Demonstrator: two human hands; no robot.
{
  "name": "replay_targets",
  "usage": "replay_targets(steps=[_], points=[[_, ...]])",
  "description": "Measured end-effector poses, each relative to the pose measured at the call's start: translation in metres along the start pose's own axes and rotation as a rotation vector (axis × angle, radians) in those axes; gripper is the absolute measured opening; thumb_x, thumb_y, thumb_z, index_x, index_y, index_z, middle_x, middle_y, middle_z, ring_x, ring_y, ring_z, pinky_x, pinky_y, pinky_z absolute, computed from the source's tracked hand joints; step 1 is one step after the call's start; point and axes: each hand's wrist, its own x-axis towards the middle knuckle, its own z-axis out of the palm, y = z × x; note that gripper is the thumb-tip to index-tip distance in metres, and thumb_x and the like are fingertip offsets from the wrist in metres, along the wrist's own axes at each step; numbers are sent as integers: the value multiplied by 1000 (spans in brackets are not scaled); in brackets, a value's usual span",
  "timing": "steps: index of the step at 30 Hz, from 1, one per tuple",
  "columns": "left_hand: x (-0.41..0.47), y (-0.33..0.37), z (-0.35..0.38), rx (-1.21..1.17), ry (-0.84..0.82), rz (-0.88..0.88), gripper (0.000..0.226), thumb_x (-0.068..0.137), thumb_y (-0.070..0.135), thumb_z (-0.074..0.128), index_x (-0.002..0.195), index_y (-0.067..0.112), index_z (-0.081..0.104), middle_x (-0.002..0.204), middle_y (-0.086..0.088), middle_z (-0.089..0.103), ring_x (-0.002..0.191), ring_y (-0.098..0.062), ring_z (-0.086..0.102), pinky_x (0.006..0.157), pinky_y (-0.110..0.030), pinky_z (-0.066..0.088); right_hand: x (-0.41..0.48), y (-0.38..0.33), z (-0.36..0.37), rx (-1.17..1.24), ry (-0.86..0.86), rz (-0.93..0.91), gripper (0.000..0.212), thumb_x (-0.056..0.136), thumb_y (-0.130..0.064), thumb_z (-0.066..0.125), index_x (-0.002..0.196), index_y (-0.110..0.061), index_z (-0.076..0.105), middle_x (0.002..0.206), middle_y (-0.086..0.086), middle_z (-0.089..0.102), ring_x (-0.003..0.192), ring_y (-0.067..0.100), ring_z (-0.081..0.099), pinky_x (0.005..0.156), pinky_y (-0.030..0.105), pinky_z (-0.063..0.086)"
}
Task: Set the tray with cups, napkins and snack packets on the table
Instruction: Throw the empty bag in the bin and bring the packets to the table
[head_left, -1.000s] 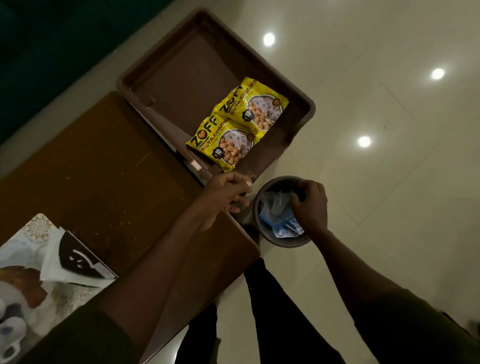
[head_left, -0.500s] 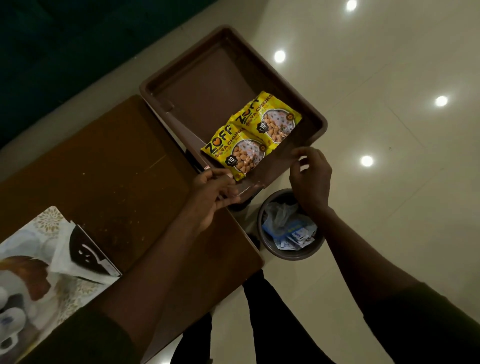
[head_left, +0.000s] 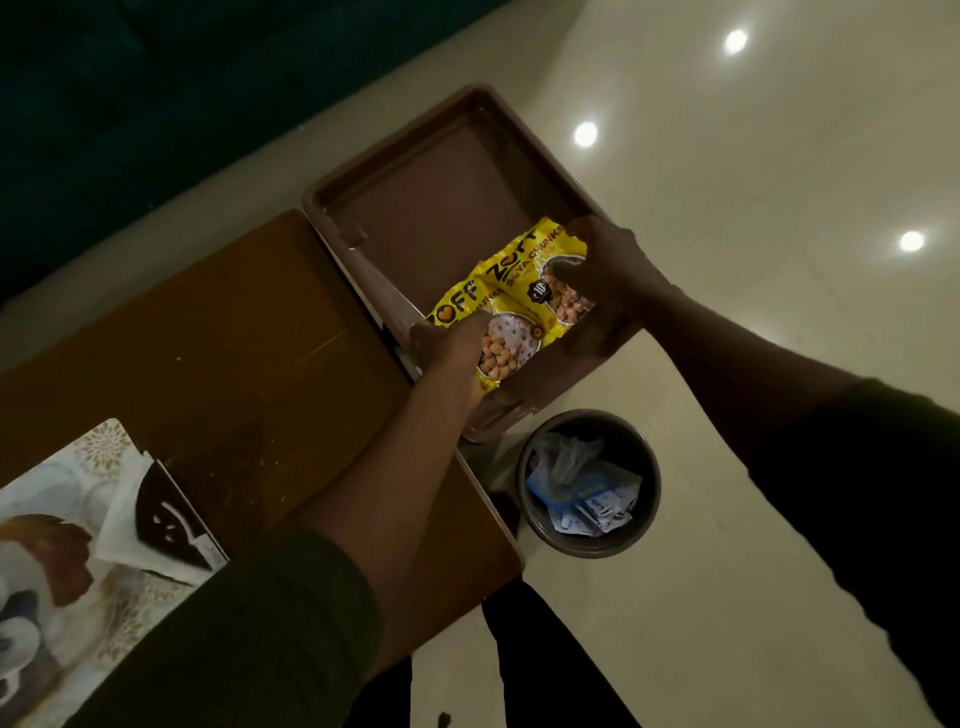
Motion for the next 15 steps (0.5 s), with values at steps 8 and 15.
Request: replay_targets(steps=[8,15], points=[[2,0,26,53,228,73,86,78,18,78,144,11,24,148,-15,36,131,-35,45,103,-51,46,22,9,3,-94,-137,34,89,76,-40,76,145,-6,30,141,19,47,127,35,49,100,42,46],[4,-12,23,49,146,67,66,75,5,77,132,6,43,134,-16,56,116,-35,59,97,-49,52,33,-4,-9,-30,-317,194,59,66,-19,86,119,-8,63,120,12,66,109,28,62,94,40,52]])
